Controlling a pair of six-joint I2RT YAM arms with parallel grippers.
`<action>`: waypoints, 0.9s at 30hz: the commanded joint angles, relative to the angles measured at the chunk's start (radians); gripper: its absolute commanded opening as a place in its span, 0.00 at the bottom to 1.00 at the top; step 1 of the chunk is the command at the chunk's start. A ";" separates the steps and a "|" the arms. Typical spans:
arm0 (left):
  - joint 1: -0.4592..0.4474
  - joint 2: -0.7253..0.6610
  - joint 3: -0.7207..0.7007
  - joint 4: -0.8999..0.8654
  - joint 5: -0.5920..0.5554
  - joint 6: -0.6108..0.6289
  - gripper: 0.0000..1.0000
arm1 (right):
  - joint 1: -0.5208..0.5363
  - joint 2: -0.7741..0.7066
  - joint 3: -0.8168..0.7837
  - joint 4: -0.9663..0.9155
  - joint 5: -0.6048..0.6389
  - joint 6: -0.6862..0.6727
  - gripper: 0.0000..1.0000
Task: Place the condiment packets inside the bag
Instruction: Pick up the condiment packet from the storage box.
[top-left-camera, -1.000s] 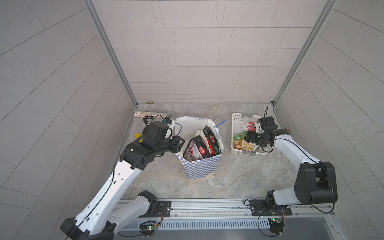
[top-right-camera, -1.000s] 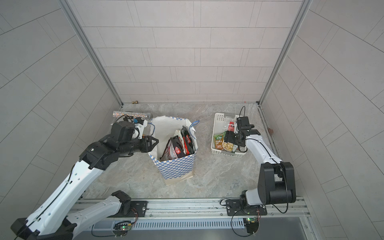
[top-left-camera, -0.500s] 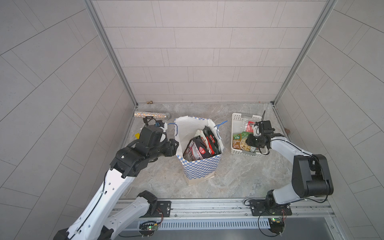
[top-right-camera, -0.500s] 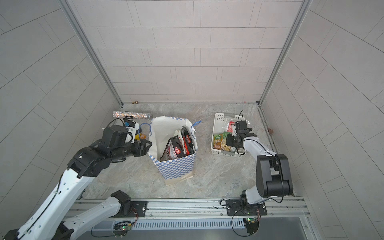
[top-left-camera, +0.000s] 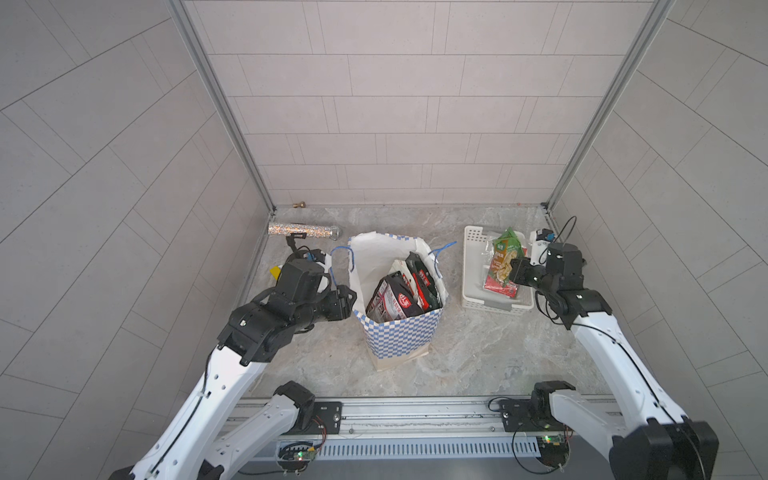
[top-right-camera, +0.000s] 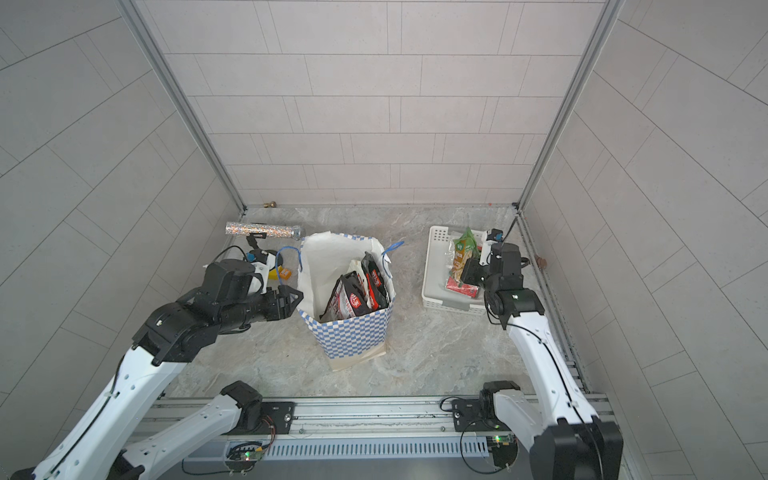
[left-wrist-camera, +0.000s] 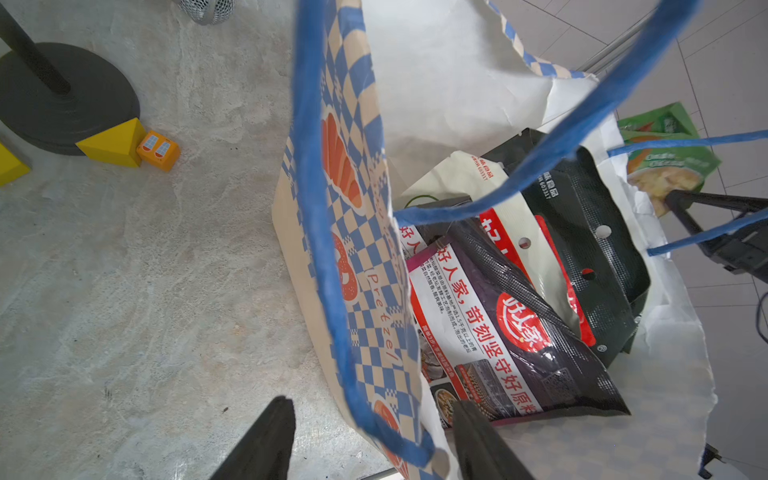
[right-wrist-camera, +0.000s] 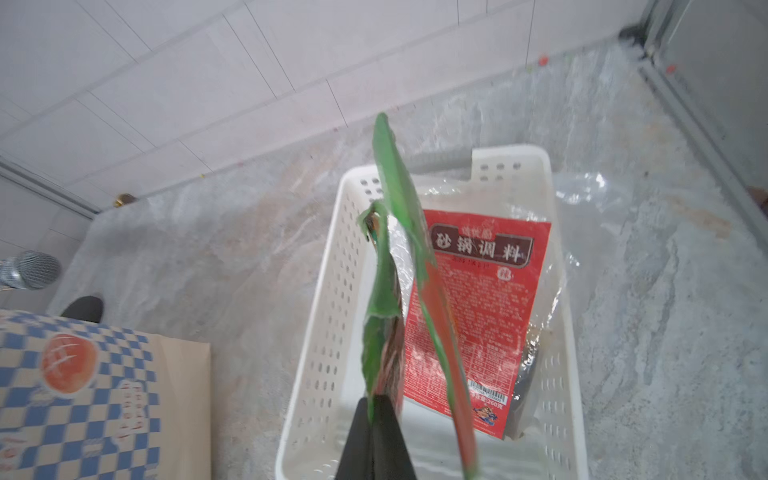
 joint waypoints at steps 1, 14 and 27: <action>0.002 -0.016 -0.011 0.043 0.020 -0.027 0.63 | 0.053 -0.100 0.072 -0.001 0.018 0.014 0.00; 0.002 -0.041 -0.033 0.062 0.032 -0.021 0.61 | 0.211 -0.109 0.136 0.010 0.168 0.012 0.00; 0.002 -0.056 -0.032 0.075 -0.017 -0.045 0.44 | 0.590 -0.174 0.335 0.033 0.225 0.002 0.00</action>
